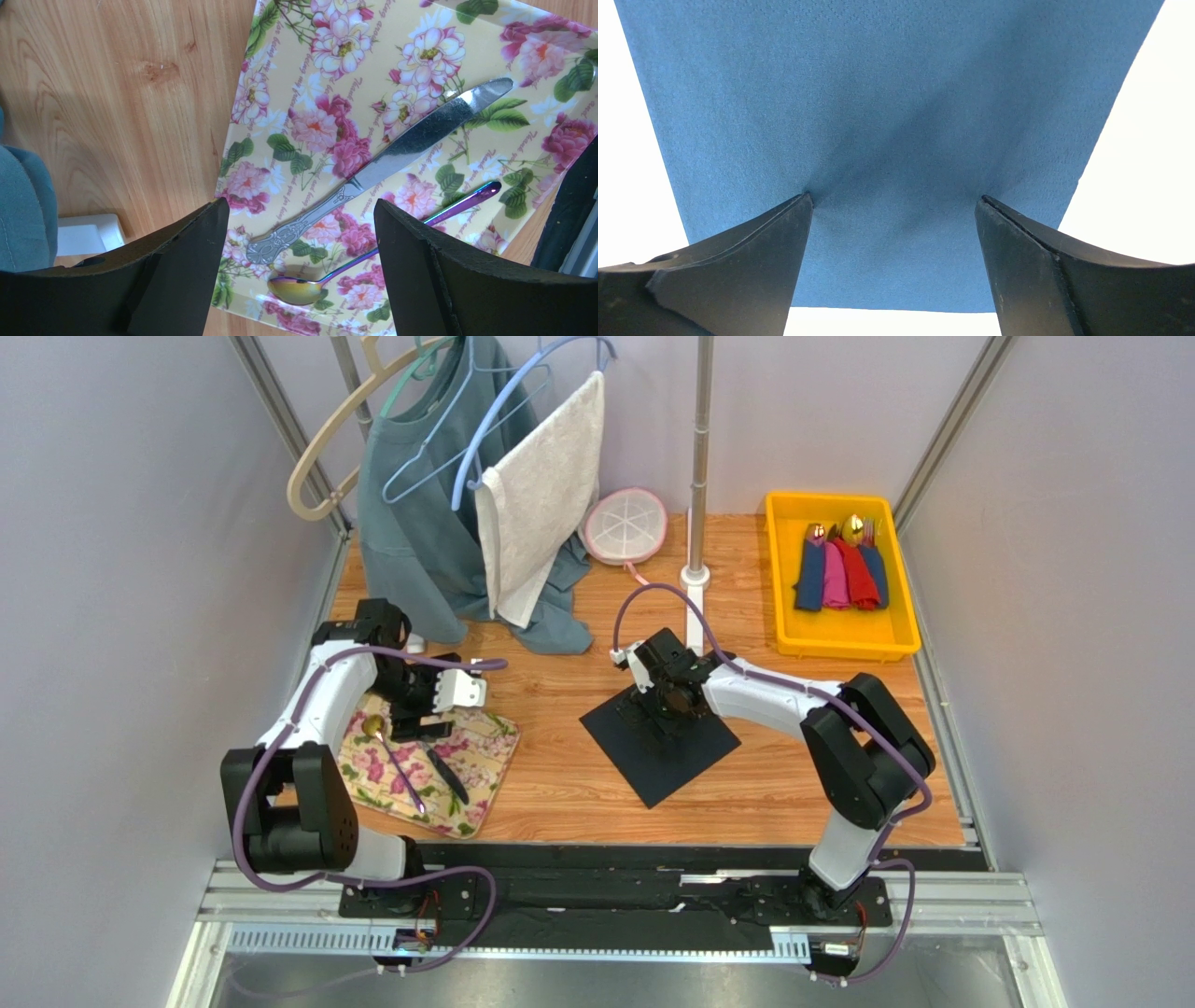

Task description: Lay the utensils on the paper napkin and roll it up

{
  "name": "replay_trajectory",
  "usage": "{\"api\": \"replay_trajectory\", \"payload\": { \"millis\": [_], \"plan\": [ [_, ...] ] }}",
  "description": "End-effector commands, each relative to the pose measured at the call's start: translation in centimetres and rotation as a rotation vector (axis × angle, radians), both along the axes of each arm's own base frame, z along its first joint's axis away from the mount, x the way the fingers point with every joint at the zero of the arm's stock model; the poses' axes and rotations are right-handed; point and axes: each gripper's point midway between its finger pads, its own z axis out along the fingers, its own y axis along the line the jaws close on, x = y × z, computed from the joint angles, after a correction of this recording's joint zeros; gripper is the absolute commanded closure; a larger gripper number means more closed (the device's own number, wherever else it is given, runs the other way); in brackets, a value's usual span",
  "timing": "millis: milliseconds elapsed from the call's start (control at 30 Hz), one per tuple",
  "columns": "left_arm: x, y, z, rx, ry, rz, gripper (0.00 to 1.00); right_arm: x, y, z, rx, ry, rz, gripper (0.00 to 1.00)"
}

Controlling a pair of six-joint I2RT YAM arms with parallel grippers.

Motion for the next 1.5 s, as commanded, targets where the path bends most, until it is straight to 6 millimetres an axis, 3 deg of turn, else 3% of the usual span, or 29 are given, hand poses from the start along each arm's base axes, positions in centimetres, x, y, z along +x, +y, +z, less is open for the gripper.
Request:
{"api": "replay_trajectory", "payload": {
  "millis": [0, 200, 333, 400, 633, 833, 1067, 1200, 1400, 1467],
  "plan": [
    [-0.1, -0.4, 0.2, -0.010, 0.001, -0.068, 0.13, 0.6, 0.7, 1.5, 0.052, -0.015, -0.162, 0.06],
    [-0.7, 0.7, -1.2, 0.063, 0.021, -0.189, 0.12, 1.6, 3.2, 9.2, 0.262, -0.083, -0.110, 0.00],
    [-0.8, 1.9, -2.1, 0.137, 0.050, -0.319, 0.16, 1.5, 3.5, 12.2, 0.336, -0.098, -0.070, 0.00],
    [-0.4, 2.9, -3.1, 0.206, 0.067, -0.338, 0.23, 1.6, 3.0, 13.0, 0.350, -0.099, -0.083, 0.00],
    [0.6, 4.5, -5.1, 0.299, 0.062, -0.364, 0.42, 3.3, -0.2, 14.0, 0.396, -0.073, -0.150, 0.00],
    [-0.5, 4.9, -6.6, 0.341, 0.050, -0.451, 0.46, 4.6, -2.2, 14.0, 0.408, -0.066, -0.204, 0.00],
    [0.1, 4.0, -7.8, 0.319, -0.010, -0.459, 0.46, 4.9, -2.6, 13.6, 0.411, -0.047, -0.217, 0.00],
    [-0.1, 3.6, -8.6, 0.312, -0.030, -0.484, 0.53, 4.9, -2.7, 13.2, 0.404, -0.039, -0.224, 0.00],
    [0.3, 3.2, -8.8, 0.292, -0.043, -0.448, 0.69, 5.4, -3.3, 13.0, 0.400, -0.036, -0.245, 0.00],
    [0.3, 3.2, -8.7, 0.292, -0.057, -0.451, 0.80, 5.5, -3.5, 12.8, 0.402, -0.029, -0.252, 0.00]
  ]
}}
